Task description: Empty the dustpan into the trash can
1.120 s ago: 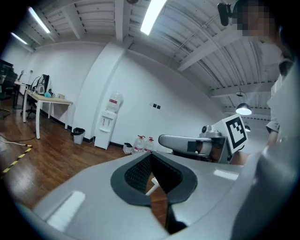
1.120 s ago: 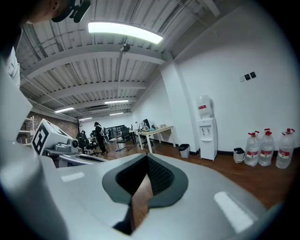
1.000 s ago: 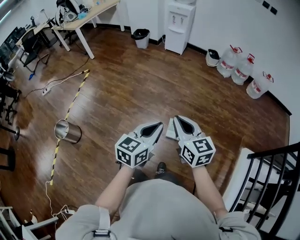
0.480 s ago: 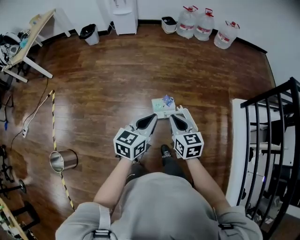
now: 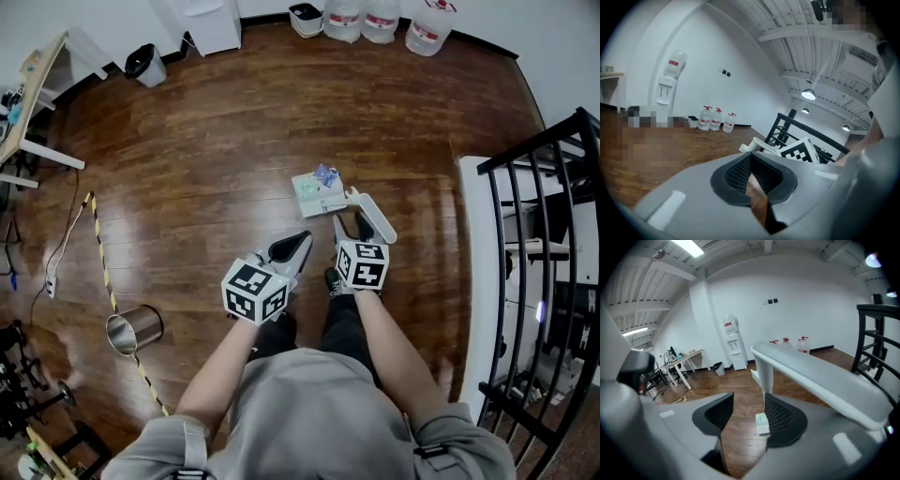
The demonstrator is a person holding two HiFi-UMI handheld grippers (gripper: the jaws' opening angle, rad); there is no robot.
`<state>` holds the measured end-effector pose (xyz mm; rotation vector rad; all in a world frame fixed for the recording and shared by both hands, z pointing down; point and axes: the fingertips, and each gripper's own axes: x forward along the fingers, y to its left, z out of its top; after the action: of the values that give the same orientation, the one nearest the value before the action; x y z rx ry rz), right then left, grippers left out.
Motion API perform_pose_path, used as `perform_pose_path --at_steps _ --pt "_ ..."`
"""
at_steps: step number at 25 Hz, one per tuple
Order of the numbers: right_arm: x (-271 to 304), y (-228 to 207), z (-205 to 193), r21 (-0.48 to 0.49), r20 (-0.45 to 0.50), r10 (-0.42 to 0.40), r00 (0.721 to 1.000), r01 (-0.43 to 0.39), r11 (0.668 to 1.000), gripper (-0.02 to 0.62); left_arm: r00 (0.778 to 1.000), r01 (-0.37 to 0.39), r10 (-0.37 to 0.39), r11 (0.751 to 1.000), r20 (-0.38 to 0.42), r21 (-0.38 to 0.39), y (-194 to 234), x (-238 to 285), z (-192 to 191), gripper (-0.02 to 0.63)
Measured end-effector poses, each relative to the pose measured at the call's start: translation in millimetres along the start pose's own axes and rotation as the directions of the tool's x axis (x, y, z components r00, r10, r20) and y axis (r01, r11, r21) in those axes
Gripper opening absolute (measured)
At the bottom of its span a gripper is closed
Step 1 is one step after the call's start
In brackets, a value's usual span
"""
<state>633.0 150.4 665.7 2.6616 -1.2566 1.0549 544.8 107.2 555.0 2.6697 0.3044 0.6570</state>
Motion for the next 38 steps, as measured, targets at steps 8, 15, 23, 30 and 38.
perform_pose_path --at_steps 8,15,23,30,38 --pt "46 -35 29 -0.009 0.091 -0.133 0.987 0.134 0.991 0.252 0.998 -0.058 0.058 0.998 0.003 -0.016 13 -12 0 -0.003" --pt "72 -48 57 -0.023 0.108 -0.164 0.981 0.167 0.986 0.252 0.993 -0.118 0.118 0.990 0.001 -0.075 31 -29 -7 -0.003" --pt "74 -55 91 -0.077 0.155 -0.147 0.977 0.161 0.984 0.169 0.985 -0.169 0.171 0.978 0.001 -0.122 45 -48 -15 -0.003" --pt "54 -40 106 -0.148 0.183 -0.022 0.983 0.050 0.988 0.166 0.974 -0.223 0.227 0.963 0.011 -0.150 50 -62 -22 -0.003" --pt "36 46 138 -0.300 0.179 0.286 0.941 -0.225 0.927 0.163 0.905 -0.389 0.415 0.896 0.095 -0.216 66 -108 -20 -0.003"
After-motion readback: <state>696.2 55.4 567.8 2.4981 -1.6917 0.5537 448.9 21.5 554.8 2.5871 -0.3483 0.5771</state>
